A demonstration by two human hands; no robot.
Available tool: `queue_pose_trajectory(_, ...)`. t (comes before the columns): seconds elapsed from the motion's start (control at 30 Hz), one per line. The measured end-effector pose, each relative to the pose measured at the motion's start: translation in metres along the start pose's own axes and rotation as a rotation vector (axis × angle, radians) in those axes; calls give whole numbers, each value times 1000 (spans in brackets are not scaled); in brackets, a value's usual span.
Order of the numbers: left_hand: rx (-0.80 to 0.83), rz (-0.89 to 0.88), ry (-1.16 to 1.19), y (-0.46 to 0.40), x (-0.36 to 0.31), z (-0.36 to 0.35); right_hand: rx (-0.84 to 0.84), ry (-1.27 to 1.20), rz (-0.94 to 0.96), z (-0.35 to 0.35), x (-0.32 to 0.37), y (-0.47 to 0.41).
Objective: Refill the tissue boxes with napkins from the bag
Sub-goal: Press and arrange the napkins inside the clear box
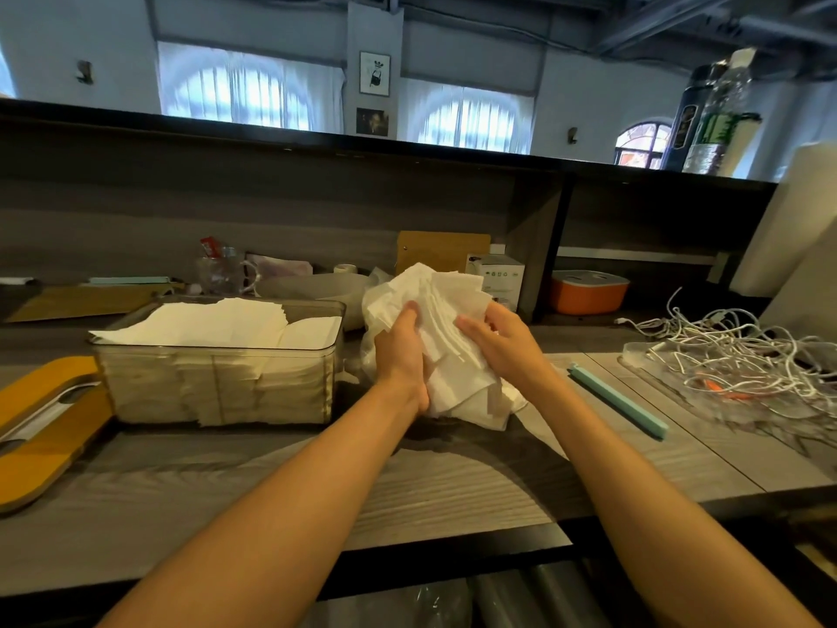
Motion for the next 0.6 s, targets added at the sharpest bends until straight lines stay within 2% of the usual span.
queue_pose_trajectory(0.1,16,26,22,0,4,-1,-62,-34,12,7,0,1)
queue_pose_trajectory(0.37,34,160,74,0,15,0,-432,-556,-76,59,-21,18)
queue_pose_trajectory(0.5,81,208,89,1,19,-7,-358,-919,-104,58,-19,21)
queue_pose_trajectory(0.6,81,214,80,0,20,-6,-220,-791,-134,43,-12,16)
Point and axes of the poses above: each hand's wrist, its own y-axis away from the middle knuckle, its own z-axis out of the back of the hand, x = y × z, the point moved 10 cm from there along -y, towards the middle knuckle, and after that the axes turned 8 degrees about x, right-handed, at the moved point
